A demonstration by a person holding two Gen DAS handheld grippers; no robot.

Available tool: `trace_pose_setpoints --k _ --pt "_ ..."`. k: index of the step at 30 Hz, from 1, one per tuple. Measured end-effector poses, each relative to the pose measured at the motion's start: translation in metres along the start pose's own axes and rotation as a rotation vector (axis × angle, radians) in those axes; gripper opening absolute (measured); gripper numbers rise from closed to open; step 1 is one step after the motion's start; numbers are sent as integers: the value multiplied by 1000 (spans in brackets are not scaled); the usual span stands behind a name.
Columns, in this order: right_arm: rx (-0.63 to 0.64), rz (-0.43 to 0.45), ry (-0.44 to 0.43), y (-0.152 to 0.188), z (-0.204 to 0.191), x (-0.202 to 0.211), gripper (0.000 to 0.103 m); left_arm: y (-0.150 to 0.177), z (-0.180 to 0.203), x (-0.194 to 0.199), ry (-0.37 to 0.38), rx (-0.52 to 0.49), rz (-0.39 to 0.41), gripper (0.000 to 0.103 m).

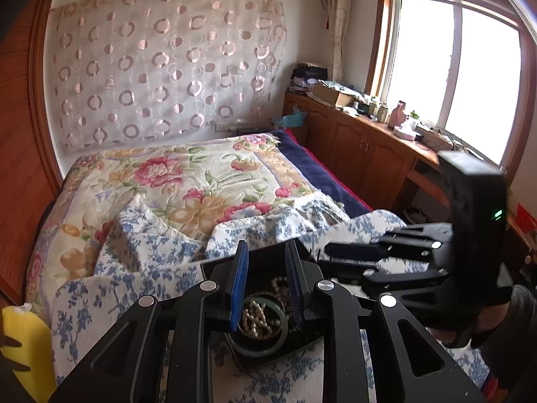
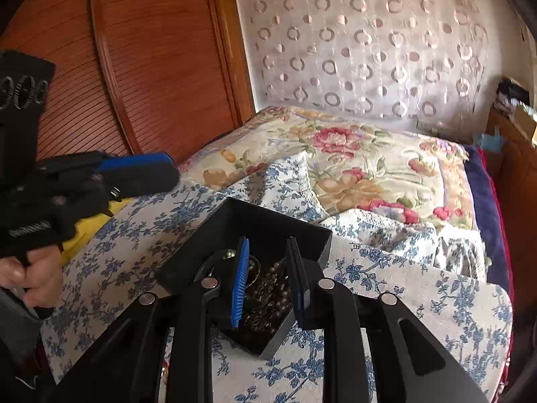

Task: Organize jewelry
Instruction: 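Carry the pearl strand and hair comb over the black box and open both tools, then lower the left tool onto the red cord bracelet and close on it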

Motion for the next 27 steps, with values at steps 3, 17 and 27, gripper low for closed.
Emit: trace_pose_setpoints --k 3,17,27 --pt "8 19 -10 1 -6 13 26 12 -1 4 -4 0 -9 22" --pt "16 -85 4 79 -37 34 27 105 -1 19 4 -13 -144 23" --pt "56 -189 -74 119 -74 8 21 139 5 25 17 -12 -199 23"
Point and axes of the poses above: each gripper's, at about its wrist camera, not at the fingertips, and x roughly against the way its jaws point, z to its right, y to its underside, the point moved 2 cm from there along -x, roughly the way its jaws point, and after that the axes turned 5 degrees about x, right-handed, at the moved point
